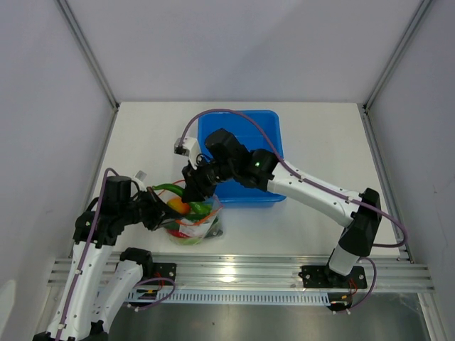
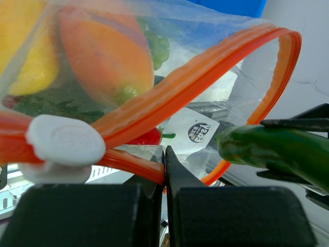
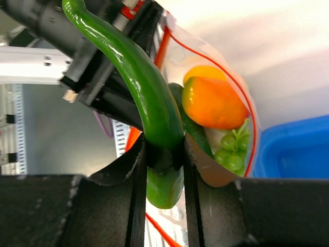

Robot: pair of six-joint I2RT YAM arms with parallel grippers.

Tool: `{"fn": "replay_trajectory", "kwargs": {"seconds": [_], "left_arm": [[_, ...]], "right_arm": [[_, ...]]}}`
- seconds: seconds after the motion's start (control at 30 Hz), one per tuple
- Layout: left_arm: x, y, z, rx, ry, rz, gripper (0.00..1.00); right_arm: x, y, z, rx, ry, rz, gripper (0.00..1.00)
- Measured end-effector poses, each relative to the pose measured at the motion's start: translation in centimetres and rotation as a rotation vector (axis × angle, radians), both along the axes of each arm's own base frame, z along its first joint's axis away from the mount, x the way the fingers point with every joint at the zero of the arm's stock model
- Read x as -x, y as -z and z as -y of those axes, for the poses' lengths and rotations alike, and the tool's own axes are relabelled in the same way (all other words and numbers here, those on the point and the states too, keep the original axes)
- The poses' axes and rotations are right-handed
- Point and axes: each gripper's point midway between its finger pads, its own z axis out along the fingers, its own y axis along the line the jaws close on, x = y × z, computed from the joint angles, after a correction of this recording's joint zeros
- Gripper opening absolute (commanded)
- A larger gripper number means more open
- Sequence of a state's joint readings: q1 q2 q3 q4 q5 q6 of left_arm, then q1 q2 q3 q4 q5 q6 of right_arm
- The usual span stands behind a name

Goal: Place the food in the zip-top bag and seal the zipper
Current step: Place the fake vegetable in the zipper food storage bag.

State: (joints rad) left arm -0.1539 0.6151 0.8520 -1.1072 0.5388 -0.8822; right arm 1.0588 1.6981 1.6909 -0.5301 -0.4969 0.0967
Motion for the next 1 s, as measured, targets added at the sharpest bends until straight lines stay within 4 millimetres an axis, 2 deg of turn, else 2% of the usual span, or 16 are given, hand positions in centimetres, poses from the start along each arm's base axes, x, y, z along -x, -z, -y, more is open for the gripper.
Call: {"fn": "replay_trajectory", "kwargs": {"seconds": [0.17, 0.27, 0.37, 0.47, 0.5, 0.6, 0.7, 0.83, 1.0], "left_arm": [[0.1, -0.1, 0.0, 0.001, 0.0, 0.004, 0.0], [0.1, -0.2, 0.0, 0.002, -0.001, 0.013, 0.01], [0.2, -0.2, 0.0, 0.003, -0.001, 0.018, 0.01], [0.2, -0.3, 0.0, 0.005, -0.003, 0.019, 0.0], [0.2, -0.3, 0.0, 0.005, -0.003, 0.018, 0.01], [0.2, -0.3, 0.0, 0.007, -0.005, 0.017, 0.01], [0.3, -0.3, 0.0, 0.007, -0.005, 0.019, 0.01], [0.3, -0.4, 0.0, 0.008, -0.005, 0.022, 0.01], [0.3, -0.4, 0.0, 0.007, -0.006, 0.021, 0.01]], "right_arm": [[-0.7, 1.7, 0.1, 0.075, 0.032, 0.02, 0.0], [-1.2, 3.7, 0.2, 0.15, 0.055, 0.034, 0.0], [-1.2, 5.6, 0.6, 0.234, 0.078, 0.053, 0.09], [-1.2, 6.9, 0.9, 0.305, 0.1, 0.081, 0.28], [-1.2, 7.1, 0.8, 0.318, 0.106, 0.09, 0.47], [-1.6, 7.3, 1.1, 0.35, 0.126, 0.108, 0.73], [-1.9, 7.2, 1.3, 0.36, 0.137, 0.121, 0.79], [-2.2, 6.8, 1.5, 0.364, 0.151, 0.134, 0.81], [-2.6, 4.4, 1.3, 0.332, 0.172, 0.159, 0.8]]}}
